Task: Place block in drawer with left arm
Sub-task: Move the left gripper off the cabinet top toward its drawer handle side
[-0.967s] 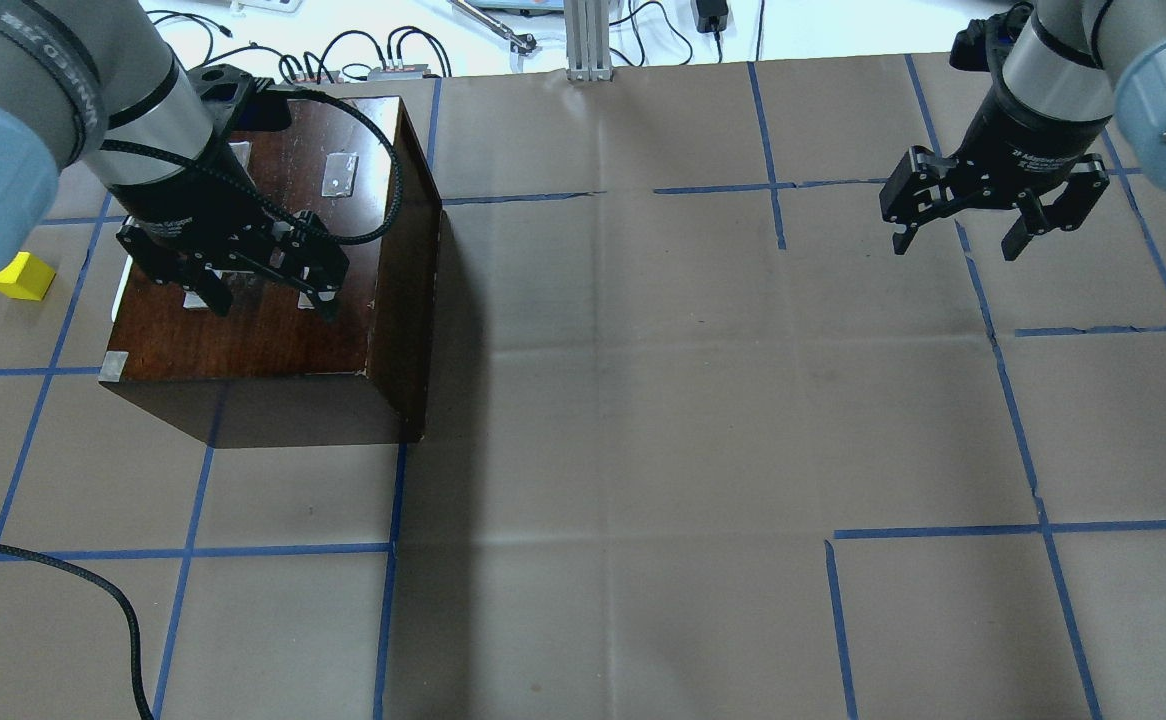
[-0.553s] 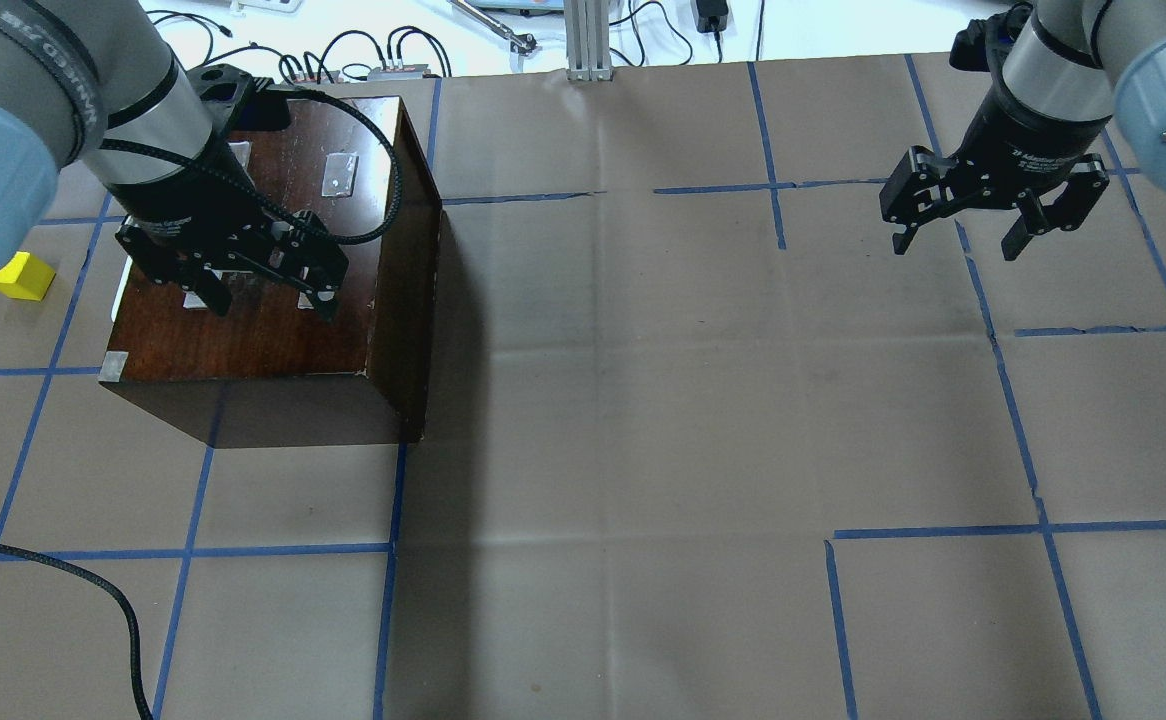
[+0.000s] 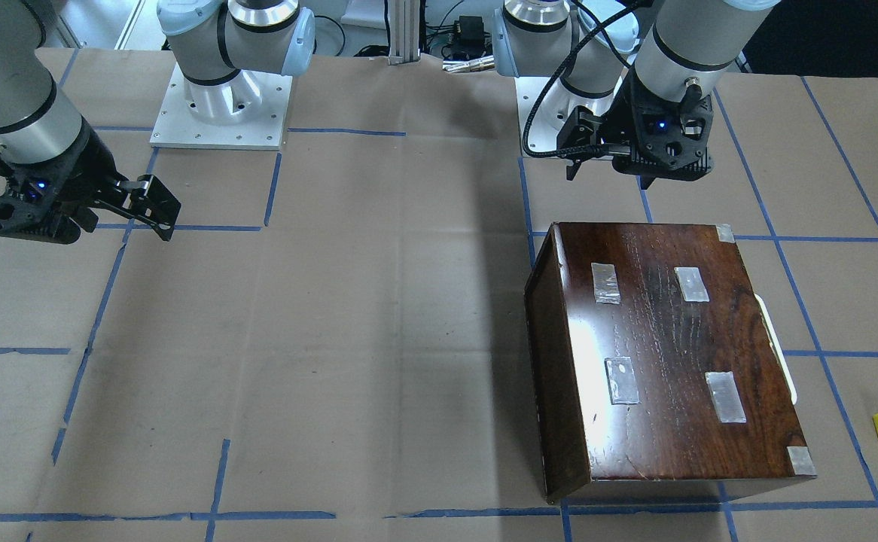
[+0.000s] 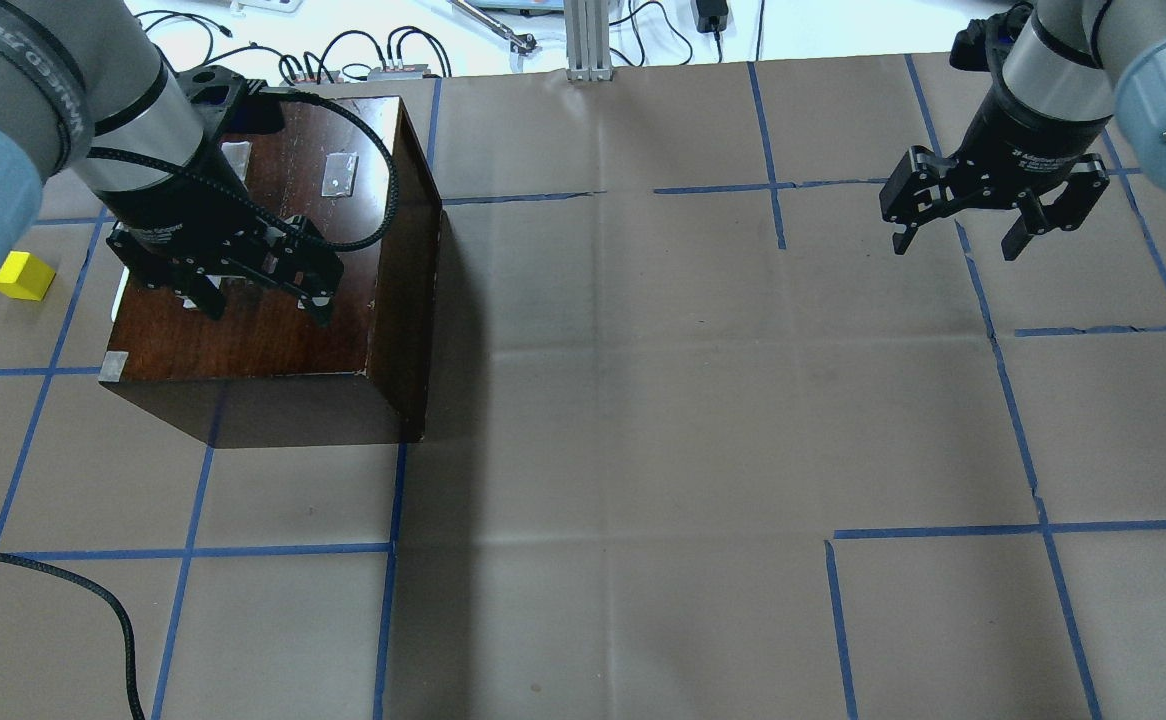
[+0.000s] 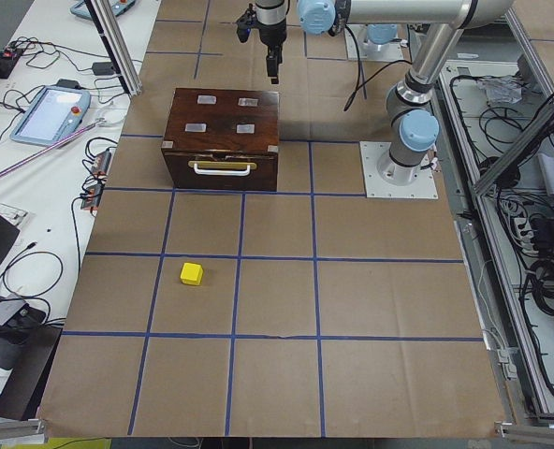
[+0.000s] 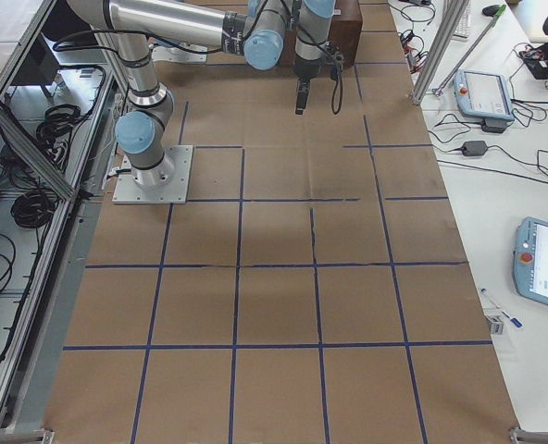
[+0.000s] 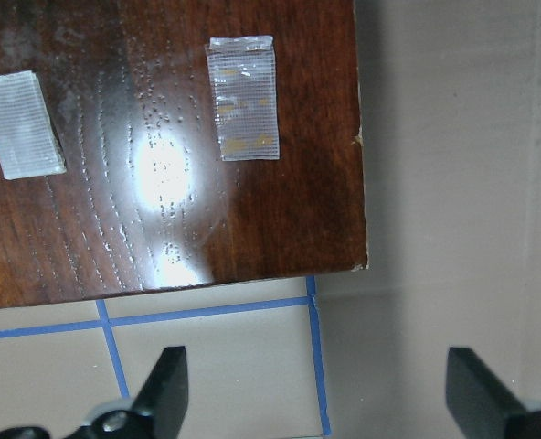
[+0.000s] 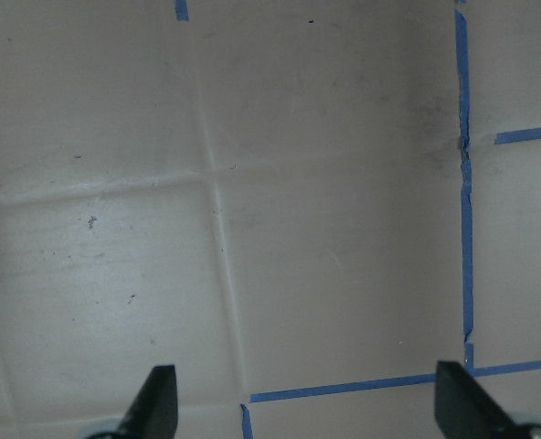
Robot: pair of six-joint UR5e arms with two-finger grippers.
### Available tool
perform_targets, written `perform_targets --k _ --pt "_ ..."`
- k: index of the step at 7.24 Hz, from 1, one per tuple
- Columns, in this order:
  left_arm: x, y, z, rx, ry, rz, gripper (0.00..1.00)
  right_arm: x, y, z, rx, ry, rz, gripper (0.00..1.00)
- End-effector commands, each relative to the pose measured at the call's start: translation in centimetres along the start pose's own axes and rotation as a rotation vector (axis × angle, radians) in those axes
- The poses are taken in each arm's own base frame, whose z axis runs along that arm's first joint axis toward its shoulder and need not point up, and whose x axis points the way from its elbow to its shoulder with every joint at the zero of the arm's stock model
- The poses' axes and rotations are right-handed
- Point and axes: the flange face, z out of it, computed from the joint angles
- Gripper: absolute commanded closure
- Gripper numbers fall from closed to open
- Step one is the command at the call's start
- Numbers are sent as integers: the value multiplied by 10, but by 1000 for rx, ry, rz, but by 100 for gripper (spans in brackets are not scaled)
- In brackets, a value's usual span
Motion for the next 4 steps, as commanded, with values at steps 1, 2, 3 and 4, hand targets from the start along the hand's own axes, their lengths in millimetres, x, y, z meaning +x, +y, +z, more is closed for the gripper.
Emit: perform_targets --k 1,2,3,4 --pt "-6 -1 -7 14 -31 4 0 0 0 0 0 0 1 0" --pt "-7 -5 -2 8 -35 18 0 0 0 0 0 0 1 0" --pt "-10 -7 -1 8 -31 22 0 0 0 -1 1 0 1 0" --pt "-14 -6 -4 15 -33 16 0 0 0 0 0 0 -1 0"
